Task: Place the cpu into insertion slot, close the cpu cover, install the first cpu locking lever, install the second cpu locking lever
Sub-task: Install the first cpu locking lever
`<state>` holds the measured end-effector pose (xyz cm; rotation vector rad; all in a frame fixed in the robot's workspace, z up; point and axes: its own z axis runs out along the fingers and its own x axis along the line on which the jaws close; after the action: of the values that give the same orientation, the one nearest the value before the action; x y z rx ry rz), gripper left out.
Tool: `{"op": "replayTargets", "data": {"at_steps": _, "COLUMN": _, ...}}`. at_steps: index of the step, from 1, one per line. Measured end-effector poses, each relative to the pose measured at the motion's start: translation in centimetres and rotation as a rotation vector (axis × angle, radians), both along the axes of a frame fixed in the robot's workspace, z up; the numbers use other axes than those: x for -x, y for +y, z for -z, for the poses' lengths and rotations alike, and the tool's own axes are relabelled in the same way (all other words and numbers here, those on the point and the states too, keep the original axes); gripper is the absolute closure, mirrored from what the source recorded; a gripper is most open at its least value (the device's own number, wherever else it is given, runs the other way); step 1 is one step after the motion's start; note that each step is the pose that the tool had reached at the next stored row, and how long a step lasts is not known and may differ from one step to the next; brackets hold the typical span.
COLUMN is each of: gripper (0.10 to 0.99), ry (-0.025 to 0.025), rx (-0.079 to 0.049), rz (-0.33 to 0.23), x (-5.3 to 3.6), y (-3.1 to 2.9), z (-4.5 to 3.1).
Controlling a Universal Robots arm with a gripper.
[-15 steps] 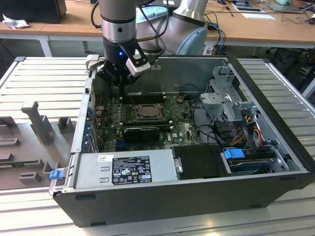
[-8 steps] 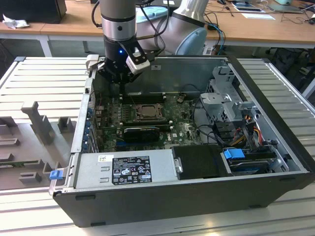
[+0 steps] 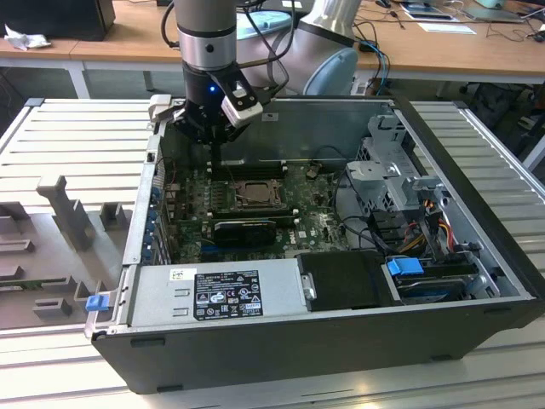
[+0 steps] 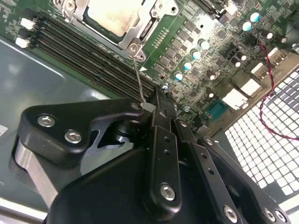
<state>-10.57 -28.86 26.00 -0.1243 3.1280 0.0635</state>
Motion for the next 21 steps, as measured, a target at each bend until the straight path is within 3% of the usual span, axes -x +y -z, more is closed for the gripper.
{"op": "replayTargets", "data": {"at_steps": 10, "gripper": 0.98, "ry": 0.0001, "rx": 0.001, "rz": 0.0, "x": -1.87, "y": 0.0, "z": 0.28}}
{"op": "replayTargets", "data": {"at_steps": 14, "gripper": 0.98, "ry": 0.0001, "rx": 0.001, "rz": 0.001, "x": -4.56, "y": 0.0, "z": 0.5}}
{"op": "replayTargets", "data": {"at_steps": 16, "gripper": 0.98, "ry": 0.0, "rx": 0.0, "rz": 0.001, "x": -5.43, "y": 0.0, "z": 0.59}}
{"op": "replayTargets", "data": {"at_steps": 18, "gripper": 0.98, "ry": 0.0002, "rx": -0.027, "rz": 0.004, "x": -5.92, "y": 0.0, "z": 0.75}}
{"op": "replayTargets", "data": {"at_steps": 21, "gripper": 0.98, "ry": 0.0001, "rx": -0.032, "rz": 0.005, "x": -6.14, "y": -0.01, "z": 1.27}}
